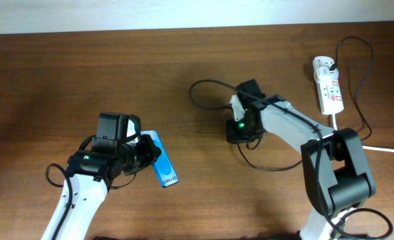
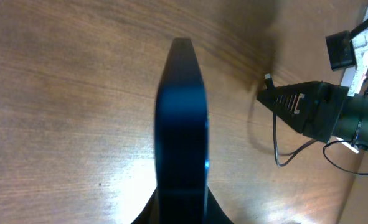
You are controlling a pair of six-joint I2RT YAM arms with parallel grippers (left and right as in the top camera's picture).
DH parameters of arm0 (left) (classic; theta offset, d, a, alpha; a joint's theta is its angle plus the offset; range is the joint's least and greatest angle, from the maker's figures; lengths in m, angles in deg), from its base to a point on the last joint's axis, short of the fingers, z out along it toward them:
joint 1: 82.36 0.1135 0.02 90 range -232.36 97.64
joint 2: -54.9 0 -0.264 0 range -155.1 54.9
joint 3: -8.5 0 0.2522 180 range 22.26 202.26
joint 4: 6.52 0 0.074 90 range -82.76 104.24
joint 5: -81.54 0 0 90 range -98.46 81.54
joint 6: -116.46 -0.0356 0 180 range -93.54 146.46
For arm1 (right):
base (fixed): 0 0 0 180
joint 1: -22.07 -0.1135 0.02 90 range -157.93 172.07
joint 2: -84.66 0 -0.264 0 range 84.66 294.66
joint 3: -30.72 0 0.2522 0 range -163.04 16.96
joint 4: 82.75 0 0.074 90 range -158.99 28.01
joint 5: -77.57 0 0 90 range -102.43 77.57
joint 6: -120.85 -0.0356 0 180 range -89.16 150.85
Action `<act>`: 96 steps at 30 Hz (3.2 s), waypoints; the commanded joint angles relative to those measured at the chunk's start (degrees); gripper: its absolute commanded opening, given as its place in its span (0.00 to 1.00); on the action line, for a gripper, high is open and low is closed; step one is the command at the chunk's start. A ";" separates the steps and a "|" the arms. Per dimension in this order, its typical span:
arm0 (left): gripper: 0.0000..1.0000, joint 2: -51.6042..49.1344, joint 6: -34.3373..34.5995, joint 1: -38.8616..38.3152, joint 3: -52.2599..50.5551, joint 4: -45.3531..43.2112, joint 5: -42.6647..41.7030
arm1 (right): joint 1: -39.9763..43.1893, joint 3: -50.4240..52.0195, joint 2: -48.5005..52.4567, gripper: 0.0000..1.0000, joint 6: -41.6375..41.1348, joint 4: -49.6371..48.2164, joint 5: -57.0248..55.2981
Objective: Plug charger to phone and switch on socket
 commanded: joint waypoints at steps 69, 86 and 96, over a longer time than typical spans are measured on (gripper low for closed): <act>0.00 0.39 -0.87 0.20 0.28 -0.37 -3.50 | 13.09 -31.93 1.99 0.98 -29.68 24.94 2.40; 0.00 0.39 -0.90 0.20 0.28 -0.35 -6.01 | 13.20 -29.38 1.99 0.98 -29.81 30.64 2.25; 0.00 0.39 -0.87 0.20 0.28 -0.33 -6.01 | 20.39 -29.31 7.17 0.98 -31.52 31.39 0.44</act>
